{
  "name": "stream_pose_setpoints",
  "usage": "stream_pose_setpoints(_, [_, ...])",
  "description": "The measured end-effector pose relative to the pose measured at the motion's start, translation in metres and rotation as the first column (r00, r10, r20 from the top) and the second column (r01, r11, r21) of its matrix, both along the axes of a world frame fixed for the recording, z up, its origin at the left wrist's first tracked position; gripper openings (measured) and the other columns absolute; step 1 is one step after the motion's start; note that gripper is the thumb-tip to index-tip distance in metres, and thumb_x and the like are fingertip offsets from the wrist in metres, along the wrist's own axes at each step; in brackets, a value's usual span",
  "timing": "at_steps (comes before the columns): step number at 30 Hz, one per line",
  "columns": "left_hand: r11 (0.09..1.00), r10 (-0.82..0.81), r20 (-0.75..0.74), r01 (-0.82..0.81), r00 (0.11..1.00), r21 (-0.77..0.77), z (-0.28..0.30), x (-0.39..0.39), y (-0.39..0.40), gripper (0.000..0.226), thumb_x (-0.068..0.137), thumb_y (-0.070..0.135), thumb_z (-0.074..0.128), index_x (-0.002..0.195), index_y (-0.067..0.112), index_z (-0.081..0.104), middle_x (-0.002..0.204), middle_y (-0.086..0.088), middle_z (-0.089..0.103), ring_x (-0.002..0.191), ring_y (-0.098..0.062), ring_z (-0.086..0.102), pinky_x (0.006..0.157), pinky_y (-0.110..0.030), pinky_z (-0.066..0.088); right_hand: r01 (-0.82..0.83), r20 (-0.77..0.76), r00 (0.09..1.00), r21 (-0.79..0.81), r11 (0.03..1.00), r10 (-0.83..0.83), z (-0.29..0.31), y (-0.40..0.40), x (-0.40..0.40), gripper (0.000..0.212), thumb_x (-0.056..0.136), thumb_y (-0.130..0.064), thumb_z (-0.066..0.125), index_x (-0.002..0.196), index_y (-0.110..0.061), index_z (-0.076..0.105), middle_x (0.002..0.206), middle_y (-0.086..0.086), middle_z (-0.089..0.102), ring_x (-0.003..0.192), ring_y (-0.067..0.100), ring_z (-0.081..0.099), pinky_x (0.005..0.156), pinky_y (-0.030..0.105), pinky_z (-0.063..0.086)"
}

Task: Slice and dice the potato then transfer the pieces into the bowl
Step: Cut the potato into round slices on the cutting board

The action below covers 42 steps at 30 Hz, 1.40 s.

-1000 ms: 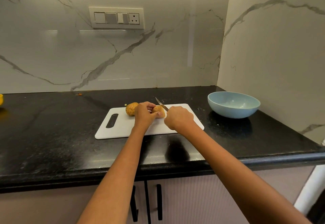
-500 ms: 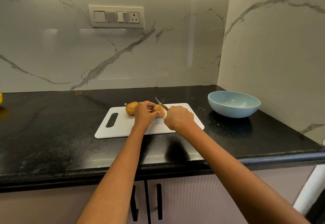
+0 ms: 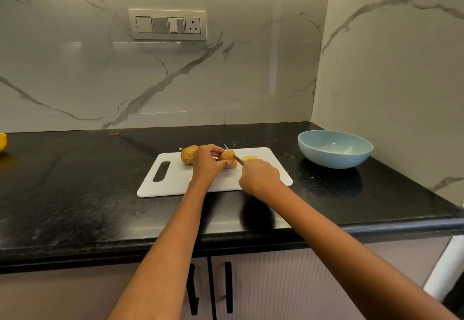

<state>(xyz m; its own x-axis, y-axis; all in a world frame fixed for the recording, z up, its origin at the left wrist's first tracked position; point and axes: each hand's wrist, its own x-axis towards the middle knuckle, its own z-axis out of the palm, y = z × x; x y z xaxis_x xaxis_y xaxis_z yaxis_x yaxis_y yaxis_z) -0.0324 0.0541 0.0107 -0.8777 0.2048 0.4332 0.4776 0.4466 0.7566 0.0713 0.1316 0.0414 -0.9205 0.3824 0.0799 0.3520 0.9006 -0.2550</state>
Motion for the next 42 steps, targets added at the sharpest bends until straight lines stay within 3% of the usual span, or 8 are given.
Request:
stream_pose_setpoints(8, [1.0, -0.019, -0.038, 0.019, 0.999, -0.003, -0.002, 0.003, -0.002, 0.04, 0.07, 0.007, 0.079, 0.107, 0.002, 0.065, 0.107, -0.015, 0.067, 0.086, -0.011, 0.054, 0.072, -0.018, 0.043, -0.025, 0.054, 0.998, -0.006, 1.0, 0.025, 0.005, -0.001, -0.014, 0.034, 0.097, -0.017, 0.046, 0.129, -0.007, 0.049, 0.128, 0.012, 0.054, 0.117, 0.025, 0.052, 0.101, 0.032, 0.039])
stream_pose_setpoints(16, [1.0, -0.021, -0.017, 0.021, 1.0, 0.01, -0.005, -0.003, -0.001, 0.04, 0.069, 0.007, 0.08, 0.106, 0.002, 0.066, 0.105, -0.014, 0.067, 0.086, -0.013, 0.056, 0.071, -0.02, 0.045, -0.011, 0.188, 0.982, -0.077, 0.997, 0.025, 0.001, 0.01, -0.004, 0.038, 0.094, -0.02, 0.048, 0.128, -0.004, 0.046, 0.129, 0.012, 0.05, 0.116, 0.027, 0.051, 0.094, 0.031, 0.041])
stream_pose_setpoints(20, [1.0, -0.012, -0.004, 0.013, 1.0, 0.029, -0.008, -0.003, -0.004, 0.039, 0.07, 0.006, 0.079, 0.106, -0.001, 0.064, 0.105, -0.017, 0.066, 0.087, -0.015, 0.057, 0.074, -0.022, 0.046, -0.029, 0.152, 0.988, -0.048, 0.998, 0.036, 0.006, 0.004, 0.0, 0.045, 0.095, -0.019, 0.046, 0.137, -0.006, 0.039, 0.139, 0.013, 0.043, 0.126, 0.028, 0.044, 0.101, 0.033, 0.038])
stream_pose_setpoints(25, [1.0, 0.001, 0.017, -0.001, 1.0, 0.018, -0.008, -0.006, -0.003, 0.04, 0.072, 0.007, 0.078, 0.108, 0.001, 0.061, 0.107, -0.016, 0.065, 0.094, -0.022, 0.06, 0.077, -0.024, 0.046, -0.017, 0.156, 0.988, 0.011, 1.0, 0.015, -0.001, 0.019, 0.019, 0.033, 0.096, -0.019, 0.043, 0.127, -0.008, 0.05, 0.129, 0.009, 0.052, 0.118, 0.025, 0.05, 0.088, 0.03, 0.039])
stream_pose_setpoints(29, [1.0, -0.027, 0.032, 0.027, 0.999, 0.0, -0.007, -0.005, -0.002, 0.039, 0.074, 0.01, 0.077, 0.109, 0.005, 0.06, 0.11, -0.013, 0.064, 0.095, -0.021, 0.06, 0.078, -0.023, 0.046, -0.004, 0.027, 1.0, -0.049, 0.999, 0.005, 0.011, 0.02, 0.019, 0.029, 0.096, -0.019, 0.043, 0.121, -0.007, 0.054, 0.116, 0.008, 0.057, 0.107, 0.023, 0.055, 0.077, 0.027, 0.038])
stream_pose_setpoints(33, [0.999, -0.044, 0.016, 0.044, 0.999, 0.008, -0.006, -0.003, -0.001, 0.038, 0.077, 0.012, 0.074, 0.111, 0.005, 0.059, 0.112, -0.015, 0.064, 0.094, -0.021, 0.06, 0.077, -0.025, 0.046, -0.033, -0.057, 0.998, -0.029, 0.999, 0.032, 0.019, 0.006, 0.01, 0.028, 0.098, -0.02, 0.042, 0.119, -0.007, 0.055, 0.117, 0.01, 0.059, 0.106, 0.025, 0.057, 0.085, 0.03, 0.045])
stream_pose_setpoints(42, [1.0, -0.015, 0.046, 0.015, 0.999, 0.01, -0.005, -0.004, 0.002, 0.041, 0.077, 0.013, 0.075, 0.113, 0.001, 0.06, 0.114, -0.016, 0.064, 0.101, -0.025, 0.061, 0.083, -0.027, 0.048, -0.008, -0.03, 1.0, -0.016, 1.0, 0.007, 0.015, 0.002, 0.001, 0.027, 0.097, -0.02, 0.045, 0.118, -0.007, 0.056, 0.112, 0.01, 0.061, 0.102, 0.023, 0.059, 0.086, 0.029, 0.048])
